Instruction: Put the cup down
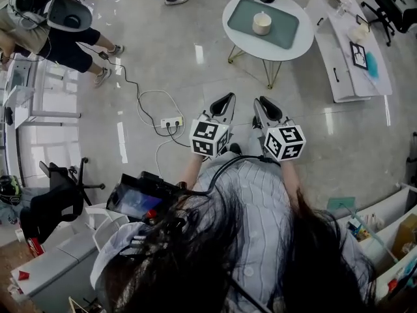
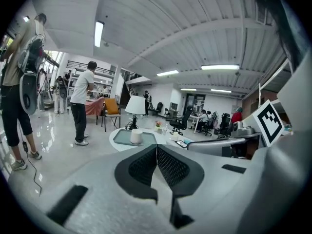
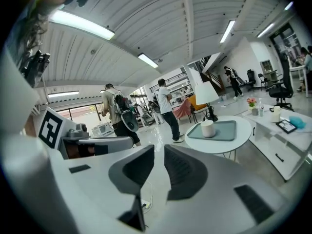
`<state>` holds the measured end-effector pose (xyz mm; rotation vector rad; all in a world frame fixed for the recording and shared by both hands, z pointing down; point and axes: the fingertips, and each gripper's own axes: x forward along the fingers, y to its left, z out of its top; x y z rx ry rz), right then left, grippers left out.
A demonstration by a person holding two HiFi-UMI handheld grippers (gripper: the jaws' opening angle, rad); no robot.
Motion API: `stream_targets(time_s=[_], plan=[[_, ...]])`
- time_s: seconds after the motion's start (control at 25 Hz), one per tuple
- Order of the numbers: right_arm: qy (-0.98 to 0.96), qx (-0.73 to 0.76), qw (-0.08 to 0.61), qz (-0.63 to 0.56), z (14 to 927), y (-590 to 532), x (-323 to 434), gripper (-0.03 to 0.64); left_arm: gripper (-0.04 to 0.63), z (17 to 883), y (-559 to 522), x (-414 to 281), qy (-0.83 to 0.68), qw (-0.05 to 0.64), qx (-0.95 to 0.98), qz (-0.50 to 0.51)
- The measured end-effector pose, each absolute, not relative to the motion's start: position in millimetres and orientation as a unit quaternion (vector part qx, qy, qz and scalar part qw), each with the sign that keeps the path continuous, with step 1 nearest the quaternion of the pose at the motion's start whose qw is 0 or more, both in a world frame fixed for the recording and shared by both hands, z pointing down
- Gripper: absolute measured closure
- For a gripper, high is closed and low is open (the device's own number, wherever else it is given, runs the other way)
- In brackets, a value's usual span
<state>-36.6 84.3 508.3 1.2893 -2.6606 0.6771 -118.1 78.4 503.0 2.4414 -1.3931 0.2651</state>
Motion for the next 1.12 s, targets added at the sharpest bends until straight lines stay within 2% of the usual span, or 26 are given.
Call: stream_targets(time_s=[0.44, 1.12], plan=[[-0.87, 0.448, 0.052, 0.199, 501.3, 124.9, -21.1, 0.566, 0.58, 506.8, 104.6, -96.2, -0.452, 0.157, 0.873, 0.092], [-0.875, 0.442, 0.066, 0.19, 500.9, 139.3, -22.1, 0.568, 0.58, 506.1, 116.4, -88.7, -0.445, 0.156, 0.877, 0.09]])
